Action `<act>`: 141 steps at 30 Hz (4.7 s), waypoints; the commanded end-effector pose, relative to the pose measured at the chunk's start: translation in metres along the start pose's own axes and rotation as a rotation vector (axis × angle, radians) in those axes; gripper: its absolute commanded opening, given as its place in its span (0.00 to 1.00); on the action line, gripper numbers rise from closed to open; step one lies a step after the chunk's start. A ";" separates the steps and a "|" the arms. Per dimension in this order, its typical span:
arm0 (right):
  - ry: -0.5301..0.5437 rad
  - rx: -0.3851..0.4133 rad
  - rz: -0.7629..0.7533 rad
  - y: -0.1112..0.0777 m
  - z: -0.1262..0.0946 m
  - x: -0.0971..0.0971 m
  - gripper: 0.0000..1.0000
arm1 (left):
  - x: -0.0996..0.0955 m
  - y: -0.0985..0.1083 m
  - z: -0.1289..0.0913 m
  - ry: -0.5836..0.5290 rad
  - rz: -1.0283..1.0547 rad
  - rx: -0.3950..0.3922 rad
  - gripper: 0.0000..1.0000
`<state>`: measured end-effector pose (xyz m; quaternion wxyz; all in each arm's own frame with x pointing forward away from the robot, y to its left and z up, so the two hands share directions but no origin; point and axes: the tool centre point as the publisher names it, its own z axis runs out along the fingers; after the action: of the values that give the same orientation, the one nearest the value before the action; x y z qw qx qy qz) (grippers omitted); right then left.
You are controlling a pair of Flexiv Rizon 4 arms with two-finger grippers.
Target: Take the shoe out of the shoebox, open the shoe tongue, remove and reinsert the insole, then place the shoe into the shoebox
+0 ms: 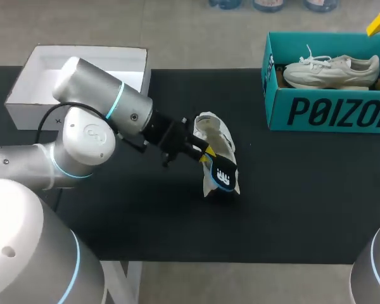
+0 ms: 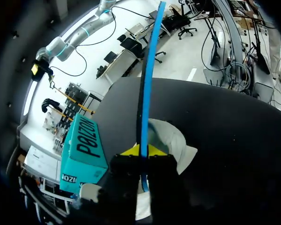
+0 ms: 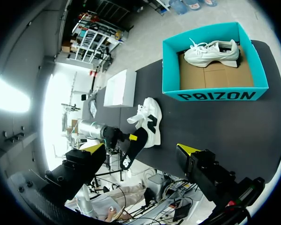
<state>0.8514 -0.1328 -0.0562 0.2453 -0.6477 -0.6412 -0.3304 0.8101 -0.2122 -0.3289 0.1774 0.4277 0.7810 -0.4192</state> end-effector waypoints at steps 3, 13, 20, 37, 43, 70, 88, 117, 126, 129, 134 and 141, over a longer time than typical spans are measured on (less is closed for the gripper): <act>-0.002 0.004 0.001 0.002 0.000 0.000 1.00 | -0.007 0.013 0.002 0.067 0.013 -0.032 0.00; -0.002 0.004 0.001 0.002 0.000 0.000 1.00 | -0.007 0.036 0.016 0.095 0.046 -0.034 0.00; -0.002 0.004 0.001 0.002 0.000 0.000 1.00 | -0.009 0.055 0.017 0.096 0.017 -0.054 0.00; -0.002 0.004 0.001 0.002 0.000 0.000 1.00 | -0.015 0.001 0.005 0.030 0.025 0.055 0.18; -0.002 0.004 0.001 0.002 0.000 0.000 1.00 | -0.011 -0.001 0.009 0.075 0.033 0.056 0.00; -0.002 0.004 0.001 0.002 0.000 0.000 1.00 | -0.008 0.037 0.009 0.112 -0.101 -0.004 0.43; -0.002 0.004 0.001 0.002 0.000 0.000 1.00 | 0.002 0.017 0.020 0.145 -0.034 0.001 0.00; -0.002 0.004 0.001 0.002 0.000 0.000 1.00 | -0.002 0.000 0.009 0.072 0.017 -0.025 0.11; -0.002 0.004 0.001 0.002 0.000 0.000 1.00 | 0.003 0.017 0.022 0.142 0.075 -0.101 0.00; -0.002 0.004 0.001 0.002 0.000 0.000 1.00 | 0.002 0.025 0.023 0.142 0.108 -0.137 0.00; -0.002 0.004 0.001 0.002 0.000 0.000 1.00 | -0.004 0.039 0.021 0.098 0.104 -0.178 0.00; -0.002 0.004 0.001 0.002 0.000 0.000 1.00 | -0.001 0.050 0.023 0.096 0.044 -0.168 0.00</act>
<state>0.8513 -0.1329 -0.0566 0.2455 -0.6474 -0.6412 -0.3307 0.8467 -0.2137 -0.3624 0.1847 0.4495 0.8134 -0.3196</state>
